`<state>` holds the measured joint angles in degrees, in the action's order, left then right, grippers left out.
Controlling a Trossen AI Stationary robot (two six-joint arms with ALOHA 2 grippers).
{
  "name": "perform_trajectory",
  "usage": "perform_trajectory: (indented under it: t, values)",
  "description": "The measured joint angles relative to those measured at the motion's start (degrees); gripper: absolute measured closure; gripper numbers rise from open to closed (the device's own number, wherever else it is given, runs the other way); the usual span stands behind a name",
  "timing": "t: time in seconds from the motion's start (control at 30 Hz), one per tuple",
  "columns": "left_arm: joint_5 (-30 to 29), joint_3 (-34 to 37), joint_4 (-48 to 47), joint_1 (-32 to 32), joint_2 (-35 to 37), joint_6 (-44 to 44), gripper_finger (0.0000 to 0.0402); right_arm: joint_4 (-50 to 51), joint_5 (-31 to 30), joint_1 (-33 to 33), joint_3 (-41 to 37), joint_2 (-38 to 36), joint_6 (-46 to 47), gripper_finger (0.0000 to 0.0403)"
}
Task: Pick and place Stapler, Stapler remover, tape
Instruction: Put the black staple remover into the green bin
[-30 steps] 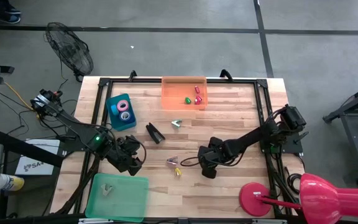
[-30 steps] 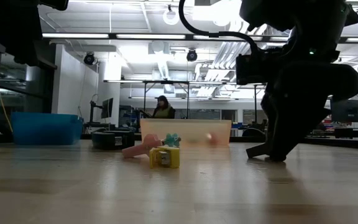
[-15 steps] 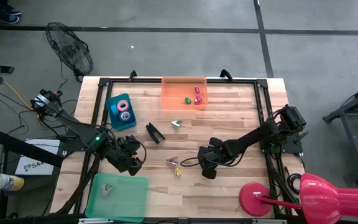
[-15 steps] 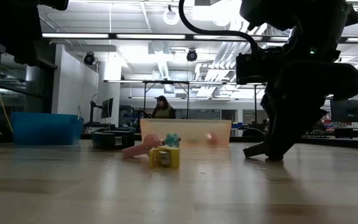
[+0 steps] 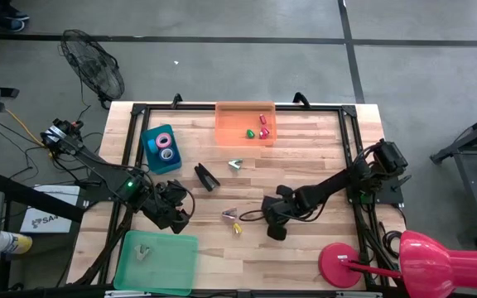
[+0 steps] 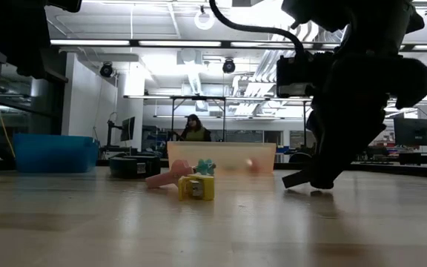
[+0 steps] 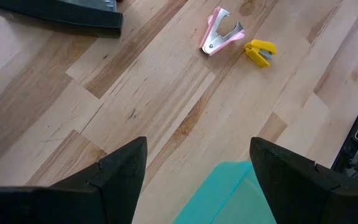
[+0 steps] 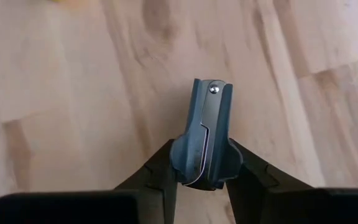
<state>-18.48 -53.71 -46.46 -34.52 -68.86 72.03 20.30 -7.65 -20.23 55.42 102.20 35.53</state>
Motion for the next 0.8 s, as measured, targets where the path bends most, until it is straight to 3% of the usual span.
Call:
perform_trajectory:
  t: [0.4, 0.6, 0.8]
  values:
    - [-5.2, 0.0, 3.71, 0.04, -0.02, -5.16, 0.0125, -9.62, 5.23, 1.95, -0.02, -5.95, -3.98, 0.031]
    - [-12.57, 0.0, 15.19, 0.57, 0.0, -17.81, 0.0125, -17.06, 5.27, 3.88, -0.02, -10.47, -7.16, 0.031]
    - [-12.27, 0.0, 25.51, 4.48, 0.0, -30.68, 0.0125, -26.42, 4.66, 4.92, 0.95, -12.84, -10.35, 0.031]
